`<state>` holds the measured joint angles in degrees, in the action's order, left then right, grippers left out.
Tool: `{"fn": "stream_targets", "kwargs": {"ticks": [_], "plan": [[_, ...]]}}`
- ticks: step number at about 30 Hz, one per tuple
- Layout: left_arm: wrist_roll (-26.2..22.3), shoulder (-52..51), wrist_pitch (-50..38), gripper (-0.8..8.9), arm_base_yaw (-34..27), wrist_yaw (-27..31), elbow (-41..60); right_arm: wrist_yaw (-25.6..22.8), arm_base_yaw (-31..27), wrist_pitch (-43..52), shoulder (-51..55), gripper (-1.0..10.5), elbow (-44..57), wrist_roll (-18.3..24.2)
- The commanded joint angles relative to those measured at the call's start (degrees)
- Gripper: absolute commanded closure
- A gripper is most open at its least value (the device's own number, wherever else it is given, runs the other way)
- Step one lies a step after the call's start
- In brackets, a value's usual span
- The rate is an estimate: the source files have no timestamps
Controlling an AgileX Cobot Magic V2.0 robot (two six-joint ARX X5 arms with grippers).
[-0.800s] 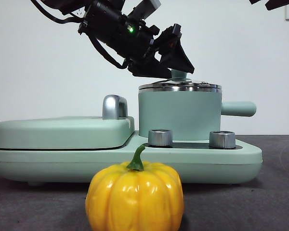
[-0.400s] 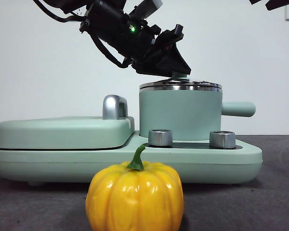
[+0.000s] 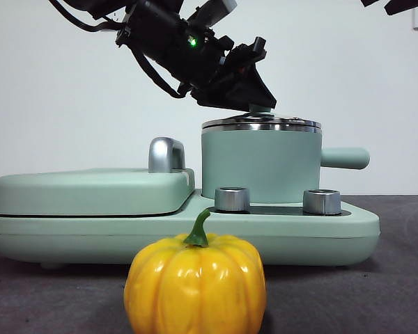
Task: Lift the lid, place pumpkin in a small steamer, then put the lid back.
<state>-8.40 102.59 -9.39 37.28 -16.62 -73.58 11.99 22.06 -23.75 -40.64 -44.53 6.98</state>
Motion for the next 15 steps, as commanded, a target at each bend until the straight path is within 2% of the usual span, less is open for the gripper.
{"fn": "stream_targets", "kwargs": {"ticks": [1, 12, 15], "plan": [[-1.84, -0.77, -1.7, 8.06, -0.07, 2.25, -1.4, 0.02, 0.2, 0.48, -0.5, 7.0, -1.01, -0.52], [-1.75, -6.86, -1.49, 8.06, -0.09, 2.25, -1.4, 0.0, 0.2, -0.42, -0.5, 7.0, -1.01, -0.33], [-0.94, -9.44, 1.36, 8.06, -0.13, 2.25, -1.4, 0.02, 0.2, -0.46, -0.5, 7.0, -1.01, -0.33]]}}
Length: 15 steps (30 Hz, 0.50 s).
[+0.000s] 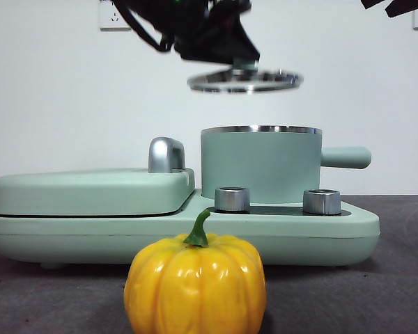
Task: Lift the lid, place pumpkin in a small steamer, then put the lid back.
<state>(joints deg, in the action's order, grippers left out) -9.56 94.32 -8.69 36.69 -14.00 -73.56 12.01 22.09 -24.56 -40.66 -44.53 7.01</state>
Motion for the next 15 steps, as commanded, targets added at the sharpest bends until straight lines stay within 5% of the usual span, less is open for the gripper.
{"fn": "stream_targets", "kwargs": {"ticks": [1, 8, 15], "plan": [[0.28, -2.19, 2.36, 8.06, 0.44, -0.37, -1.42, 0.0, 0.17, 0.28, -0.48, 7.0, -1.01, -0.35], [0.22, -10.78, 20.09, 8.04, 0.44, -0.09, -1.42, 0.22, 0.37, -1.27, -0.46, 7.0, -1.01, 5.09], [1.88, -18.4, 37.16, 8.01, 0.46, 7.82, -0.7, 4.94, 2.34, -5.79, -0.48, 7.0, -1.01, 10.49]]}}
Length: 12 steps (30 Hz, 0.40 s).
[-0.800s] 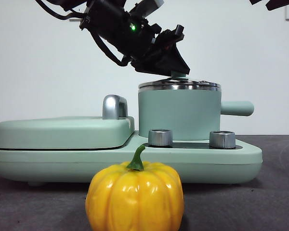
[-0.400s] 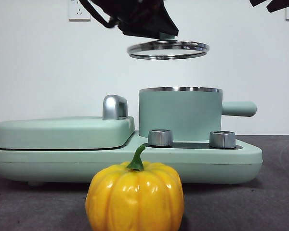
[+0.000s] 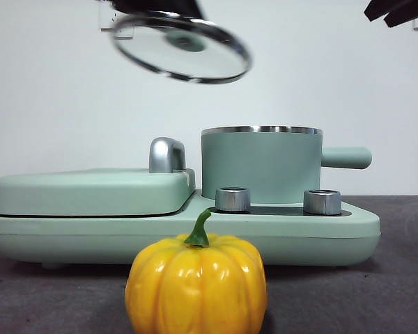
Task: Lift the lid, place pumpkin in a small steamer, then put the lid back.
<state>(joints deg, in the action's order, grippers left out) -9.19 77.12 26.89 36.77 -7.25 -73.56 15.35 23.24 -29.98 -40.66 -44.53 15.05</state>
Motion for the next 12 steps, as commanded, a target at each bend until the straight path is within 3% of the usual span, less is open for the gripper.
{"fn": "stream_targets", "kwargs": {"ticks": [1, 5, 12], "plan": [[1.88, -2.27, 2.29, 8.01, 0.37, 1.68, -0.07, 2.45, 1.9, -0.63, -0.48, 6.9, -1.01, 2.43], [5.11, -8.15, 1.68, 8.01, 0.37, 3.06, 5.09, 5.42, 6.34, -1.51, -1.27, 5.9, -1.01, 2.4], [8.48, -18.97, 2.99, 8.02, 0.37, 7.91, 13.33, 5.62, 15.19, -4.85, -6.38, 5.8, -1.01, 2.34]]}}
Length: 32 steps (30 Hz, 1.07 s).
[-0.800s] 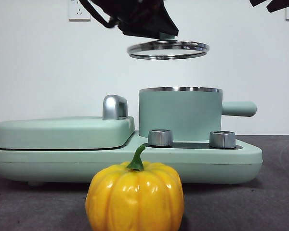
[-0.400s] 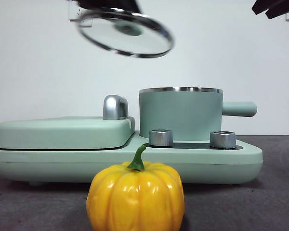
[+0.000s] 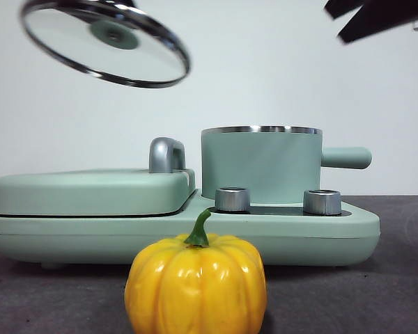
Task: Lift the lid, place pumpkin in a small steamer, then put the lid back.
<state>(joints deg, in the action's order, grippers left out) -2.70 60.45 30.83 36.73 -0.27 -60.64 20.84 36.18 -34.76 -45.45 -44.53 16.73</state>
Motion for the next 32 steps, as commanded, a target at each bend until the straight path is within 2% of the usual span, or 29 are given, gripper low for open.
{"fn": "stream_targets", "kwargs": {"ticks": [1, 6, 11, 15, 25, 32], "plan": [[2.21, -3.45, -0.61, 8.02, 0.42, 1.18, 0.98, 0.13, 3.43, -0.09, -2.47, 5.8, -1.01, 0.66], [2.29, -8.66, 2.82, 8.02, 0.42, 5.29, 1.64, 0.04, 9.73, 0.04, -8.57, 5.4, -1.01, 1.68], [2.27, -11.34, 3.74, 8.02, 0.39, 6.51, 1.62, -0.37, 15.04, 2.21, -15.21, 5.2, -1.01, 1.79], [2.12, -11.8, 4.42, 8.02, 0.39, 6.51, 1.62, -4.52, 18.49, 5.81, -20.37, 5.2, -1.01, 2.64], [1.86, -11.78, 4.31, 8.02, 0.39, 6.51, 1.62, -7.48, 20.22, 11.21, -30.64, 5.0, -1.01, 3.43], [1.46, -11.78, 4.28, 8.02, 0.39, 6.51, 1.62, -7.39, 20.24, 13.35, -34.42, 4.6, -1.01, 3.21]]}}
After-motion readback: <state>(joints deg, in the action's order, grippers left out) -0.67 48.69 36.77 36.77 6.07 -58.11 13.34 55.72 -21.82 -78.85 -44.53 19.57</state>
